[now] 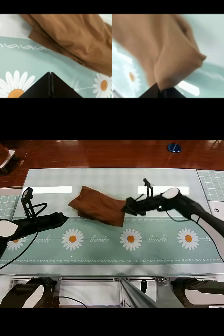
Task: Fold the shirts.
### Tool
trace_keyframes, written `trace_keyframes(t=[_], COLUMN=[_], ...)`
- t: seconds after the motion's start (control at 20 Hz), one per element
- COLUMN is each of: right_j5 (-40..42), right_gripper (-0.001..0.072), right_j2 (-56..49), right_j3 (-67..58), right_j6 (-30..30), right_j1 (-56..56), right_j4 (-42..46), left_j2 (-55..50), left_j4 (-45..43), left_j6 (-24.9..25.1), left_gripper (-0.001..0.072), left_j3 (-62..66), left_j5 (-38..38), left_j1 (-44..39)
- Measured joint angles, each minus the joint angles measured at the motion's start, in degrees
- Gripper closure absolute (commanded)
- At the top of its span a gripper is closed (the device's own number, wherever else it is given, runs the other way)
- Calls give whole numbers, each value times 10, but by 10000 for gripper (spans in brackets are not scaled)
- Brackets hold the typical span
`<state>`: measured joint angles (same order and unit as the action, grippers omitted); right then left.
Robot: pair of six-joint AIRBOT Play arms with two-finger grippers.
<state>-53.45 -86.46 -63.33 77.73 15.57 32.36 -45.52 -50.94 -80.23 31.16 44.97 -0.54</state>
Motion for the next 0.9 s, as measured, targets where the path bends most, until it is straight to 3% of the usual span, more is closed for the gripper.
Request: trace_keyframes(t=[0.5, 0.9], right_j5=[-216, -365], right_gripper=[689, 689], right_j2=[3, 82], right_j3=[-406, -486], right_j6=[134, 192], right_j1=[-81, -281], right_j4=[219, 275], left_j2=[0, 0], left_j4=[0, 0], left_j6=[0, 0], left_gripper=[685, 685], left_j3=[0, 0], left_j5=[0, 1], left_j1=[0, 0])
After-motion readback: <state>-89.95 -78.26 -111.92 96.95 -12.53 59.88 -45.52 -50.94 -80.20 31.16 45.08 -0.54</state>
